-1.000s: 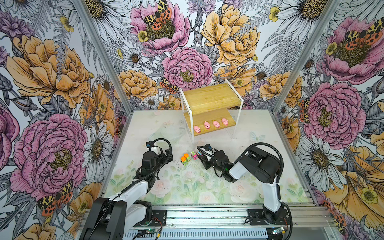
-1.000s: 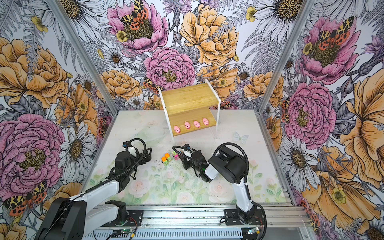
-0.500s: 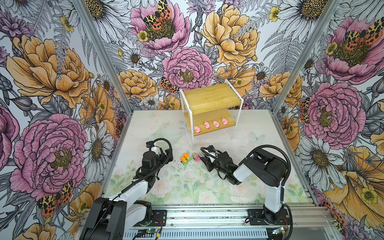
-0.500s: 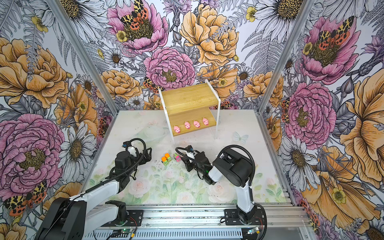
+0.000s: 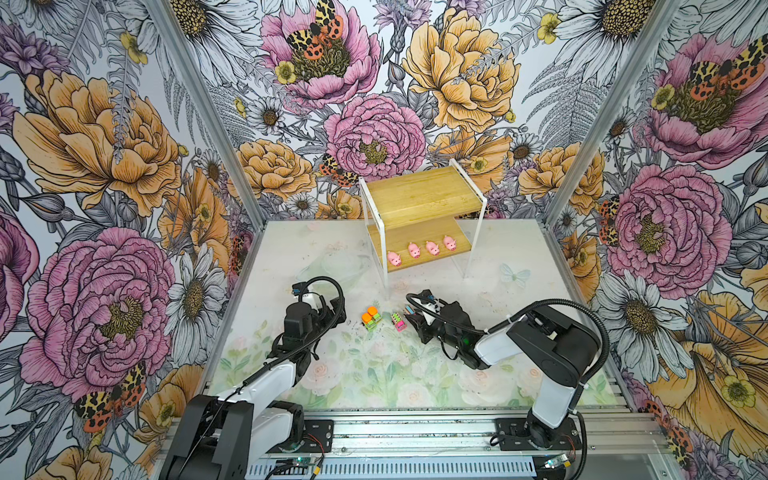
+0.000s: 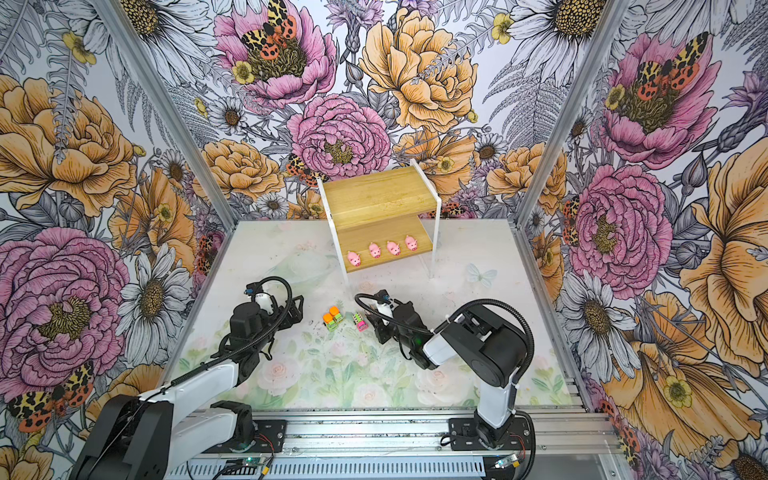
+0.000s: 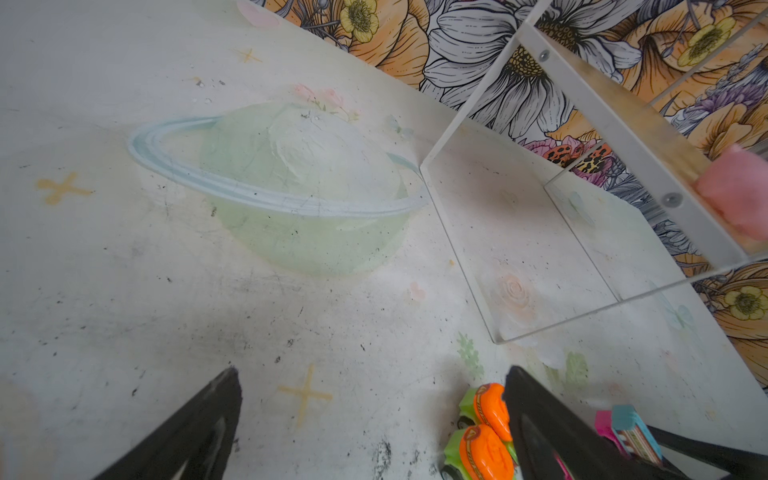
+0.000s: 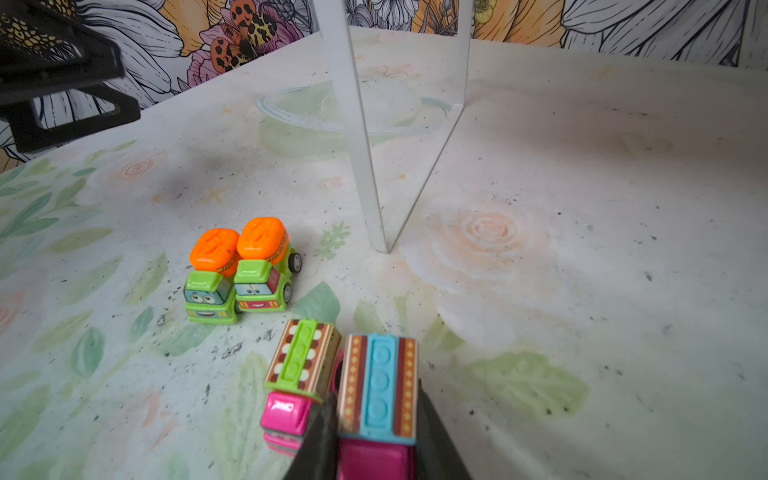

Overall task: Place and organize the plastic toys onto the shelf
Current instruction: 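Lift the pink truck with the right gripper up to the upper shelf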

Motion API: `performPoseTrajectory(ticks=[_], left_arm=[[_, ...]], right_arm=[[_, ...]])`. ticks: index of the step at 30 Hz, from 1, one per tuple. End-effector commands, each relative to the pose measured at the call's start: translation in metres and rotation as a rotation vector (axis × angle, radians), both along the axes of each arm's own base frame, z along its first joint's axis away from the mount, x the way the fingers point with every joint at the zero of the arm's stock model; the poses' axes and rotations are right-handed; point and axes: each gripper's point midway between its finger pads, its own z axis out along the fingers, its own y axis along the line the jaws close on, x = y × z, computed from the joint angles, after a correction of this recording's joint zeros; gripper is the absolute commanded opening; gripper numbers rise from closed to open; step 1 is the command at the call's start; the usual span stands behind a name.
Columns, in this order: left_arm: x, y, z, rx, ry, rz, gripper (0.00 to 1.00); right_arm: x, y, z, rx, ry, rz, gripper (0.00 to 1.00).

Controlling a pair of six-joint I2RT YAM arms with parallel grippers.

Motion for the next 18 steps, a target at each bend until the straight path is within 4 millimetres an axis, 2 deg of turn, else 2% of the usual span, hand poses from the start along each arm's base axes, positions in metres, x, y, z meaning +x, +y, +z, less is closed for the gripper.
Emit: performPoseTrajectory(ticks=[1, 4, 7, 12, 18], left_arm=[[0.001, -0.001, 0.002, -0.015, -0.007, -0.011, 0.99], [0.001, -0.001, 0.002, -0.015, -0.006, -0.012, 0.99], [0.001, -0.001, 0.002, -0.015, -0.007, -0.012, 0.99], [0.002, -0.002, 0.002, -0.015, -0.006, -0.015, 0.99], [0.003, -0.004, 0.001, -0.016, -0.001, -0.025, 0.99]], right_arm=[[-0.001, -0.008, 0.02, -0.012, -0.033, -0.014, 0.21], [-0.005, -0.013, 0.038, -0.04, -0.026, -0.016, 0.21], [-0.008, -0.022, 0.067, -0.075, -0.028, -0.028, 0.21], [-0.008, -0.042, 0.147, -0.105, -0.078, -0.068, 0.22], [0.015, -0.074, 0.244, -0.115, -0.144, -0.186, 0.25]])
